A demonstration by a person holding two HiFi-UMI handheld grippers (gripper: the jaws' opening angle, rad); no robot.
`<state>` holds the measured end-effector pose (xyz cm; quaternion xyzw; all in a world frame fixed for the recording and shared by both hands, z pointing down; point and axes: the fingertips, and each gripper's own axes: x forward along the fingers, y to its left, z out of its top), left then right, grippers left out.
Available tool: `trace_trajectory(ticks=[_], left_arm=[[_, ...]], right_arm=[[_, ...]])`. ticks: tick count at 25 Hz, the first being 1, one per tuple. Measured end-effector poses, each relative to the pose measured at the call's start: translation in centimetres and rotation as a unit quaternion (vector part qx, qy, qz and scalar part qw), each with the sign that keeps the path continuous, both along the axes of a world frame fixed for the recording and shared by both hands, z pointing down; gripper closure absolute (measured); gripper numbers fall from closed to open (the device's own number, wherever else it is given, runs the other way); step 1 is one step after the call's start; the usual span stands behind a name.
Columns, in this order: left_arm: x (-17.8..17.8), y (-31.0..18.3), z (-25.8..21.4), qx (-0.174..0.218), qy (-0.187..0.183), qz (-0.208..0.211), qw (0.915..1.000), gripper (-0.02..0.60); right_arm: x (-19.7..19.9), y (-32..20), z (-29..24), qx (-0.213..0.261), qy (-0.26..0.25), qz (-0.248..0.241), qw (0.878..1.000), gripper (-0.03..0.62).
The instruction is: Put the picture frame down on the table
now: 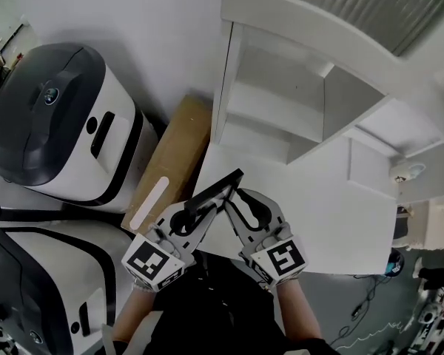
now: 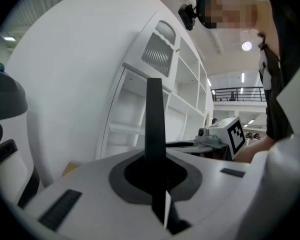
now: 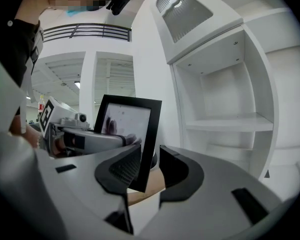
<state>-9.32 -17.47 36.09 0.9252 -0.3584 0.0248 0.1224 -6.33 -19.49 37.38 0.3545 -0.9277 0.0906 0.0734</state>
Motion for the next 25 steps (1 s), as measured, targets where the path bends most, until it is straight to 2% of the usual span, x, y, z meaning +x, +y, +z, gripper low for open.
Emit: trace_trajectory(ticks=[6, 12, 17, 25], left_arm=[[-0.1, -1.6, 1.1, -0.016, 0.007, 0.052, 0.9985, 0.569], [0.1, -2.9, 3.1, -0.033, 0.005, 0.081, 0.9961, 0.569], [0.4, -3.9, 5.0, -0.049, -0.015, 0.082, 0.9953, 0.568], [0.5, -5.7, 7.5, -0.080, -0.031, 0.064, 0.9942, 0.547]], right_arm=[[0.0, -1.2, 1.1, -0.006, -0.009, 0.032, 0.999, 0.493], [0.4, -2.3, 2.7, -0.023, -0.008, 0.069, 0.997, 0.519], [0.7, -3.3, 4.1, -0.040, 0.016, 0.105, 0.994, 0.526], [1.0, -4.6, 6.6, -0.089, 0.022, 0.155, 0.984, 0.528]])
